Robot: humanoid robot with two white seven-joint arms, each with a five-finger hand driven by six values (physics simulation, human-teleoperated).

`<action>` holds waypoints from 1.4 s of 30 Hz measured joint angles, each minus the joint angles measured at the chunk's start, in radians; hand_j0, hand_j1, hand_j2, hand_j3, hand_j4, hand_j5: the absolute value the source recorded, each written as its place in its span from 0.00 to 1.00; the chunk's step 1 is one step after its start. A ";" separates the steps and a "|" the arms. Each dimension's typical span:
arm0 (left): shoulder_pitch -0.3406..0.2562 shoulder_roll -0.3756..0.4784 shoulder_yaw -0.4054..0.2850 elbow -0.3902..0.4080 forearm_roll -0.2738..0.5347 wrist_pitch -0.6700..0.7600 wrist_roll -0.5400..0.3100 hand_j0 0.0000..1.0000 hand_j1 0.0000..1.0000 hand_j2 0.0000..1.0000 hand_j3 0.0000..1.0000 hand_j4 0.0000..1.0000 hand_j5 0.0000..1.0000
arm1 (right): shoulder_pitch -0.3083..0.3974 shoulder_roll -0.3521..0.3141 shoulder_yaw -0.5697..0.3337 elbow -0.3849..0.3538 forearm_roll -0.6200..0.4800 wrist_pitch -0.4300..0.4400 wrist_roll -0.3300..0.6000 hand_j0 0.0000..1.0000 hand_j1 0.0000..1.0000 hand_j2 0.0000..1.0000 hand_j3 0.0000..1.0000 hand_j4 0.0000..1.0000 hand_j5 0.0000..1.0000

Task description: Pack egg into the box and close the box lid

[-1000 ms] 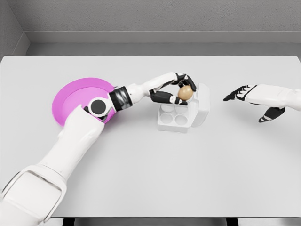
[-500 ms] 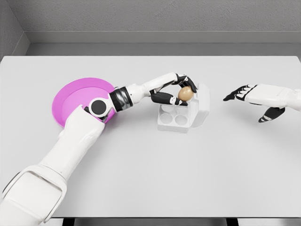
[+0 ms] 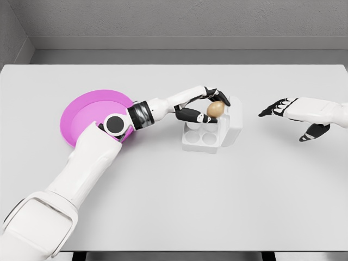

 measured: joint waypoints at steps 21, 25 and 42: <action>0.000 0.034 0.009 -0.042 0.028 0.000 0.000 0.65 0.65 0.65 0.65 0.65 0.65 | -0.005 0.000 -0.001 0.002 0.000 0.000 0.000 1.00 1.00 1.00 1.00 1.00 1.00; -0.002 0.123 0.004 -0.138 0.115 0.000 0.000 0.64 0.64 0.64 0.64 0.64 0.64 | -0.003 0.001 -0.005 0.002 0.000 0.000 0.000 1.00 1.00 1.00 1.00 1.00 1.00; 0.121 0.775 -0.013 -0.587 0.160 -0.001 0.000 1.00 1.00 1.00 1.00 1.00 1.00 | 0.006 0.058 0.029 -0.030 0.000 0.000 0.000 1.00 1.00 1.00 1.00 1.00 1.00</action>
